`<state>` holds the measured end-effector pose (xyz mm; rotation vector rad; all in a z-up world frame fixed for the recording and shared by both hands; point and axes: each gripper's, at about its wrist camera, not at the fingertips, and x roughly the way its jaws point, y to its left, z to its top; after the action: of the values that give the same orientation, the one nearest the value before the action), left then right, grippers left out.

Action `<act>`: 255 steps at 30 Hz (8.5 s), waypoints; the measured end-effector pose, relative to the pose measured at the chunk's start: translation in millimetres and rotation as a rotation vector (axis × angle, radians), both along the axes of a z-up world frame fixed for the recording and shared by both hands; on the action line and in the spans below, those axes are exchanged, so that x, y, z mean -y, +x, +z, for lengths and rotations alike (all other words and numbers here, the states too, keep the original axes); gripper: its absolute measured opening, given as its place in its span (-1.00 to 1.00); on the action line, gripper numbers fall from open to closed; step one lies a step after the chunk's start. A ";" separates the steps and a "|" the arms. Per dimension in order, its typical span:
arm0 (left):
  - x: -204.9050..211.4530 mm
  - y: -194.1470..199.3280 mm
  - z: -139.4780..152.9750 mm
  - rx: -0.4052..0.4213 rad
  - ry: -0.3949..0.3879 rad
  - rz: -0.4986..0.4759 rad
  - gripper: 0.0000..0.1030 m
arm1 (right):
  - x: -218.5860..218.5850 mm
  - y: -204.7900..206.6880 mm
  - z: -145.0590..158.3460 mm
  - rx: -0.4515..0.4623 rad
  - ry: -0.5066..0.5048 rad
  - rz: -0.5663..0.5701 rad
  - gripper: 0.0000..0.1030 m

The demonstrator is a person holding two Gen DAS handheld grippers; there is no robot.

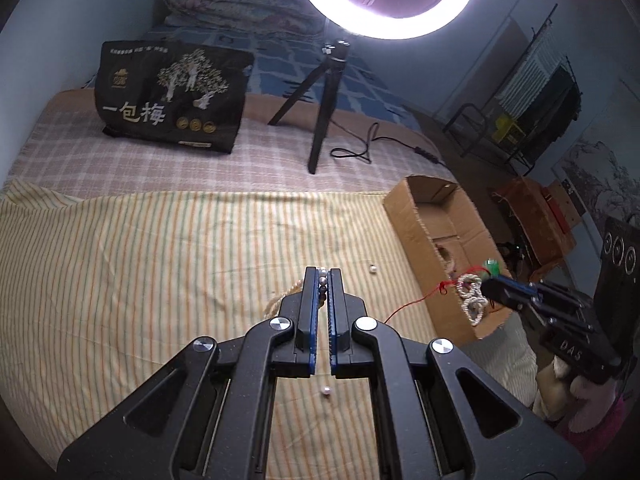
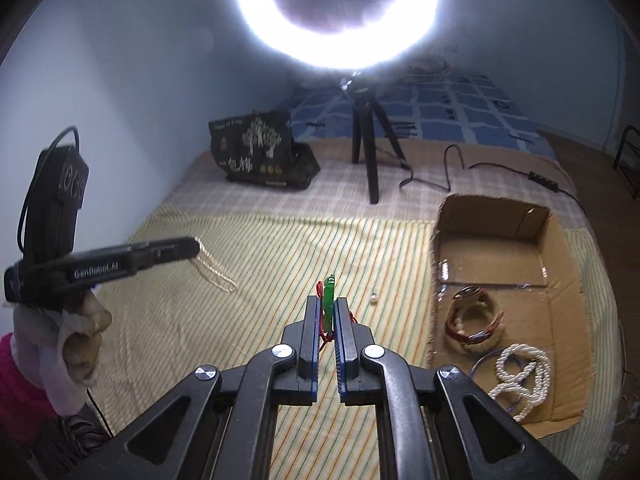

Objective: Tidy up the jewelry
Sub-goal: 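Lift and carry the pearl strand and jade pendant with both tools over the box, then open both tools to drop the strand and pendant into the box, then move both open tools back toward the loose white pearl beads, then pinch one white pearl bead with the left tool while the right tool pinches another bead, then lift and carry both pearl beads with both tools over the box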

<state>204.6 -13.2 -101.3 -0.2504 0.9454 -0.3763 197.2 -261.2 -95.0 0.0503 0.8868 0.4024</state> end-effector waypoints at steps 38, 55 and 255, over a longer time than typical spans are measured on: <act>192.4 -8.8 31.7 0.073 -0.053 -0.316 -0.97 | 157.0 49.2 6.4 0.016 -0.047 -0.283 -0.92; 232.0 -12.0 10.7 0.055 0.056 -0.351 -0.57 | 168.1 55.9 -7.8 -0.009 -0.043 -0.293 -0.13; 215.1 55.5 -9.6 0.154 0.144 -0.228 -0.90 | 142.7 -1.9 -15.6 0.044 -0.079 -0.241 -0.89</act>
<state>260.1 -228.3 -111.0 0.0189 0.8464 -0.5266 195.2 -403.9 -110.6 0.0741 0.8413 0.1429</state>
